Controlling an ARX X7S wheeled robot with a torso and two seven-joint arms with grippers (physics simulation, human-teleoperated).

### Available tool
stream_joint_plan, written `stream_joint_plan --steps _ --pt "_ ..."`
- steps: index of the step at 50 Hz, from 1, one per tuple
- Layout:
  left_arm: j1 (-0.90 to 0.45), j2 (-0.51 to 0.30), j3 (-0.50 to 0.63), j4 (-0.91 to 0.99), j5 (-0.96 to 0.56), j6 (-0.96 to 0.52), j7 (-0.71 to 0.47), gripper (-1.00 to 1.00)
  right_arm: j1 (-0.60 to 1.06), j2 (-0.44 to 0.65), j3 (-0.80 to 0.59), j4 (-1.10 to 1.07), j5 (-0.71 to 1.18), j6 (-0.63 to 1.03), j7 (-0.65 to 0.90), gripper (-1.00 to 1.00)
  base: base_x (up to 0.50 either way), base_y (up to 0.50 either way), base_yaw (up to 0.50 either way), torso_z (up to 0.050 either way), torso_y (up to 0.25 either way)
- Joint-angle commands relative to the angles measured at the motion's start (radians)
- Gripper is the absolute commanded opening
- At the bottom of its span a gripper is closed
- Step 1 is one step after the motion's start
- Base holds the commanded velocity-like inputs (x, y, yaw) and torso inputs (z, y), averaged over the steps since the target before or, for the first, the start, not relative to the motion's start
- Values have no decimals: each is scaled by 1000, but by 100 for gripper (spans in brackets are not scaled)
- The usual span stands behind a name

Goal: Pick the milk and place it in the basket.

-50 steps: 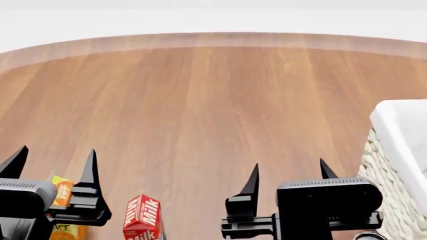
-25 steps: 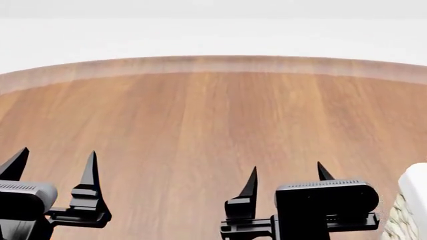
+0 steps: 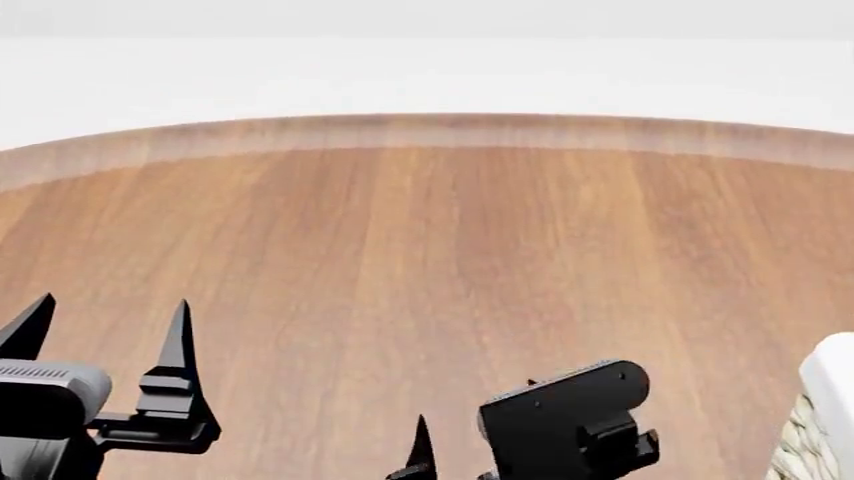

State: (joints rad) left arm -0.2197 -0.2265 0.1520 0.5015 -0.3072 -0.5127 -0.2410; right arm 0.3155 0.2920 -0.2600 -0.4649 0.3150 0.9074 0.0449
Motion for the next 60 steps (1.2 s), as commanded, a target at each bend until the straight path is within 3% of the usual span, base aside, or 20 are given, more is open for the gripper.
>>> stream_joint_plan --steps 1,15,36,60 --pt "-6 14 -25 -3 11 -2 17 100 -6 60 -46 0 128 37 -250 100 0 0 0 0 0" --pt "-6 10 -16 -14 10 9 11 100 -23 139 -181 11 139 16 -391 100 0 0 0 0 0" --pt "-7 2 -7 -23 5 16 2 100 -5 160 -318 31 134 62 -460 100 0 0 0 0 0" --pt "-13 -4 0 -55 -1 35 -3 100 157 96 -431 -196 161 399 -375 100 0 0 0 0 0"
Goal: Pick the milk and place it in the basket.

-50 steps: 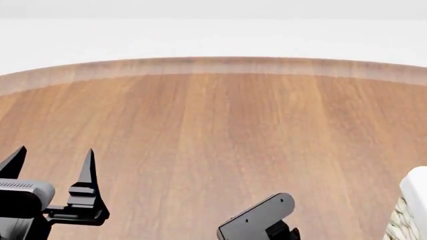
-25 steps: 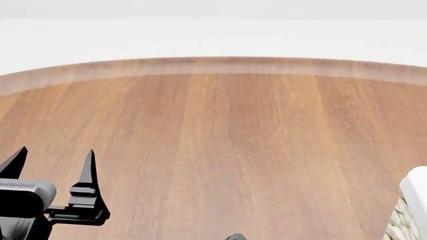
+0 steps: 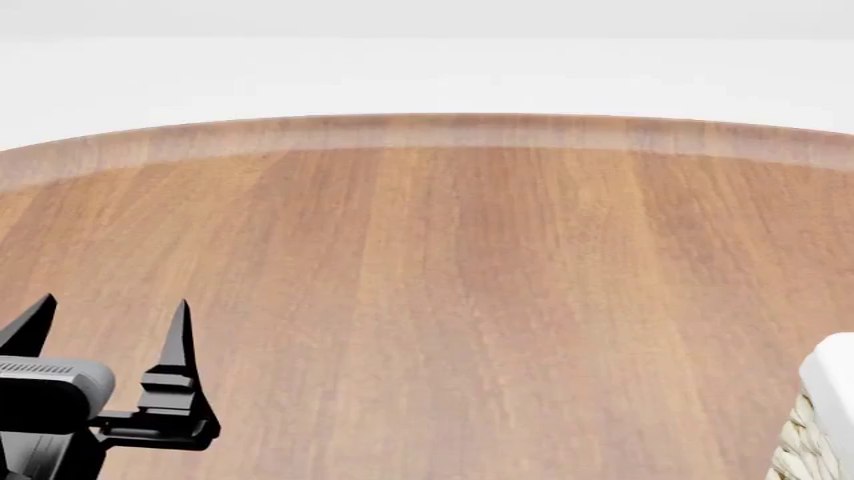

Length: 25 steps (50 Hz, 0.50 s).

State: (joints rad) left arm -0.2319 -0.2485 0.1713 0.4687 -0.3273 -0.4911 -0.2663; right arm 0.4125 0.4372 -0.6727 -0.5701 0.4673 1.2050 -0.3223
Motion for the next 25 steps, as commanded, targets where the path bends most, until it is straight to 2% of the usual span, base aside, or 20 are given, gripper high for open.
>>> stream_joint_plan --steps 1,9,25 --pt "0 17 -19 -23 18 13 23 100 66 -51 -23 -94 7 108 -4 100 0 0 0 0 0" --pt "2 16 -13 -38 20 26 22 100 80 -65 -26 -98 -5 150 33 100 0 0 0 0 0" --pt "0 11 -6 -38 15 26 15 100 93 -42 -9 -85 -39 102 69 100 0 0 0 0 0"
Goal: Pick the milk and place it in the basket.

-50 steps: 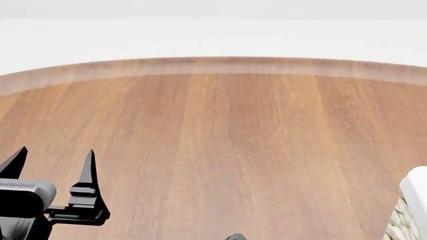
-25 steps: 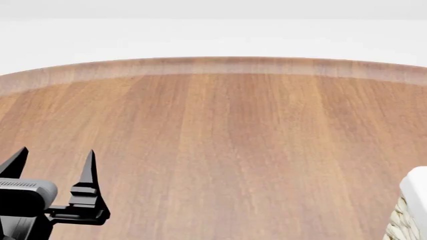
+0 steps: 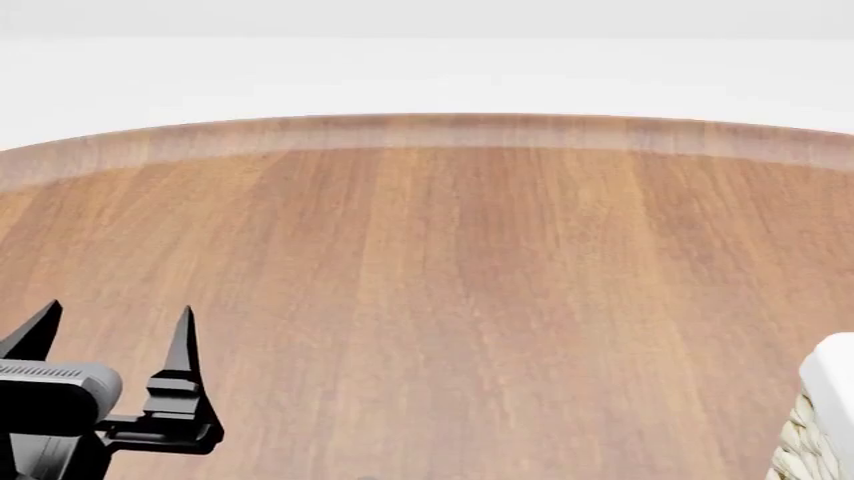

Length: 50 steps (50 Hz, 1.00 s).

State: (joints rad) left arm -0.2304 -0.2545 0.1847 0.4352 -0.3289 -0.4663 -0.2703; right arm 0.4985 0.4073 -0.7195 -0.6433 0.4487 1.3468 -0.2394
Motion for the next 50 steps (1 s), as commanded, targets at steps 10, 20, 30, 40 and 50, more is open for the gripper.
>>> stream_joint_plan --steps 10,20,30,40,50 --pt "-1 15 -8 -13 19 9 16 100 12 0 20 -23 -13 -81 -38 100 0 0 0 0 0" --pt "-3 12 -7 -25 16 16 15 100 18 -3 -11 2 8 -135 -88 100 0 0 0 0 0" --pt "1 10 -2 -35 16 28 14 100 21 -2 -32 27 1 -169 -99 100 0 0 0 0 0" --pt "2 5 2 -37 13 32 12 100 27 -1 -42 76 -8 -215 -115 100 0 0 0 0 0" --pt "-2 2 7 -39 12 33 8 100 41 2 -40 74 -14 -204 -101 100 0 0 0 0 0"
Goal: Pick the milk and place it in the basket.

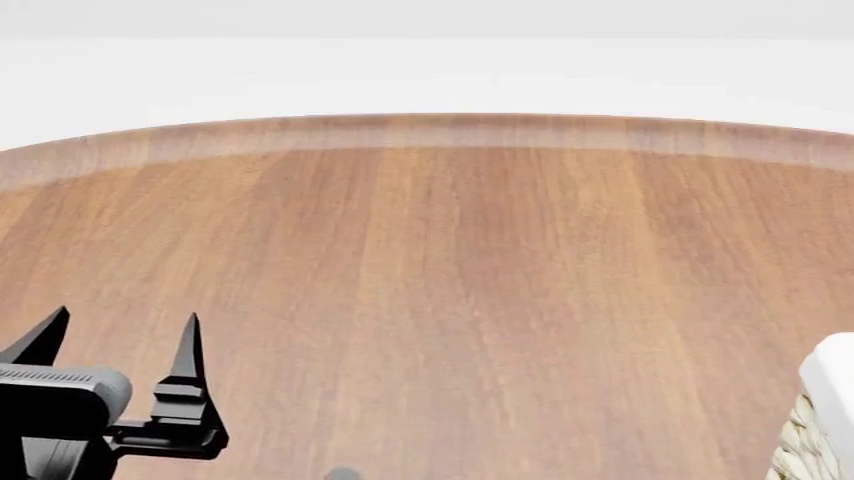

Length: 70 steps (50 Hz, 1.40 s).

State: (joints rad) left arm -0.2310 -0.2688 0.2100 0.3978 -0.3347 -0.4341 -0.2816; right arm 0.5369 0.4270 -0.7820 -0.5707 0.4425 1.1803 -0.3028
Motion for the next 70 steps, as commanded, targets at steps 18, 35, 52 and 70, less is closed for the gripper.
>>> stream_joint_plan --steps 18,35,52,70 --pt "0 13 -3 -15 20 13 16 100 42 -14 -16 92 -22 -156 -112 100 0 0 0 0 0" --pt "6 6 7 -10 17 21 14 100 53 -25 -29 209 -25 -262 -173 100 0 0 0 0 0" --pt "13 -6 16 10 8 23 14 100 67 -48 -79 332 -34 -354 -255 100 0 0 0 0 0" --pt "27 -18 30 -3 13 52 20 100 77 -68 -119 467 -55 -439 -315 100 0 0 0 0 0"
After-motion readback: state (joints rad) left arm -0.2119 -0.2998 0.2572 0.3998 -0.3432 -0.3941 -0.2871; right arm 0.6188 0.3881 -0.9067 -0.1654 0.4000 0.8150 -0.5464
